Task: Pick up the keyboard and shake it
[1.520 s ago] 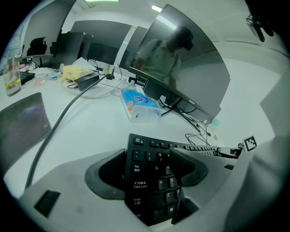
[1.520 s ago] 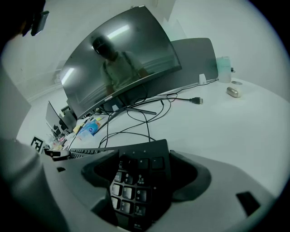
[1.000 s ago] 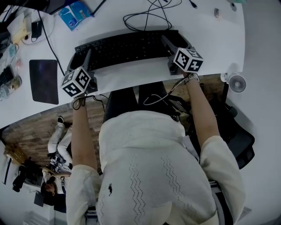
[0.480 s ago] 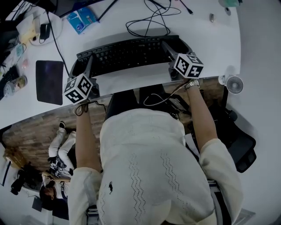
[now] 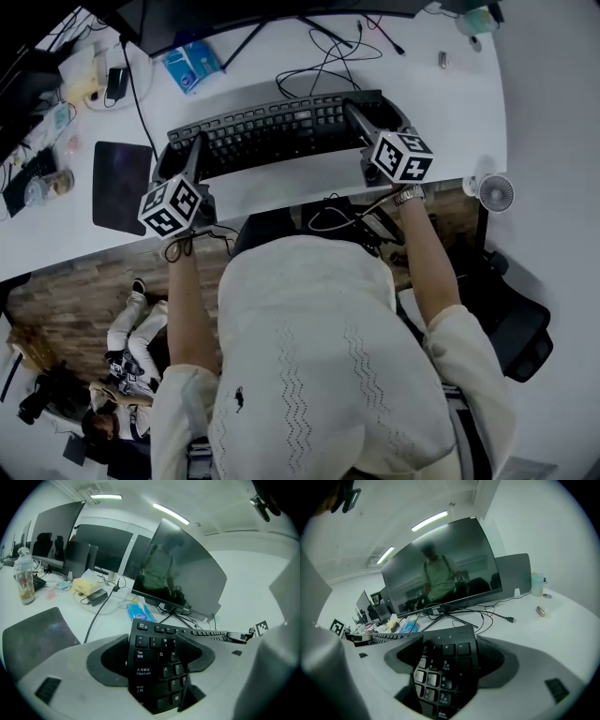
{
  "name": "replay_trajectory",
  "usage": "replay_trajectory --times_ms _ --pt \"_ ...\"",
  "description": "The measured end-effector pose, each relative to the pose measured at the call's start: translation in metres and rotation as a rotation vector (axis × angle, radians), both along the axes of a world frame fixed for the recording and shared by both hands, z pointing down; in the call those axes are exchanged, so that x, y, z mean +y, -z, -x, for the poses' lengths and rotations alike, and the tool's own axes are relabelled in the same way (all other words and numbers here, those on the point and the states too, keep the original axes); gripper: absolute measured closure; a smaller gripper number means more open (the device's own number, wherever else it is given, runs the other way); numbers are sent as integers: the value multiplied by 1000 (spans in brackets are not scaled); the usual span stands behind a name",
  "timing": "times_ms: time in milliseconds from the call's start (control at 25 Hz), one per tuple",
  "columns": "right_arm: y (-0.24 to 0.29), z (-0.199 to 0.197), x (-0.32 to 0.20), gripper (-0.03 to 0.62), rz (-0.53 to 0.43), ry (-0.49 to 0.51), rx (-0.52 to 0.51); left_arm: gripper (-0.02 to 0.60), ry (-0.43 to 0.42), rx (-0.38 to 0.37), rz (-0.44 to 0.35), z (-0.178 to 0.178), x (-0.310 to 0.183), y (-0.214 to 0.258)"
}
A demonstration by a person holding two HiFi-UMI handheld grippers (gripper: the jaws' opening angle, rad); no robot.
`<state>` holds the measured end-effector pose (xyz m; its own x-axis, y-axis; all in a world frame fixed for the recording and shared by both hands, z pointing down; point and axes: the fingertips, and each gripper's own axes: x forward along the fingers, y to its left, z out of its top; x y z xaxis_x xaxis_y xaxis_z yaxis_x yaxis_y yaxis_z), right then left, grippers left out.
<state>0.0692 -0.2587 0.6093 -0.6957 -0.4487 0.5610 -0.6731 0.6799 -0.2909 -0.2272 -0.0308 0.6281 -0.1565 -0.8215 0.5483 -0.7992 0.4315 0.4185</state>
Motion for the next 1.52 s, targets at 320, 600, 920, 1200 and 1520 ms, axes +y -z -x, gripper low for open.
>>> replay_trajectory --times_ms 320,600,920,1200,1520 --pt "32 1 0 244 -53 -4 -32 281 -4 -41 -55 3 -2 32" --pt "69 3 -1 244 -117 -22 -75 281 -18 -94 -119 10 -9 69" --pt "115 4 -4 244 -187 -39 -131 281 -28 -158 -184 14 -18 117" --pt "149 3 -3 246 -244 -39 -165 279 -19 -200 -234 14 -18 150" --pt "183 -1 2 246 -314 -45 -214 281 -23 -252 -309 12 -15 183"
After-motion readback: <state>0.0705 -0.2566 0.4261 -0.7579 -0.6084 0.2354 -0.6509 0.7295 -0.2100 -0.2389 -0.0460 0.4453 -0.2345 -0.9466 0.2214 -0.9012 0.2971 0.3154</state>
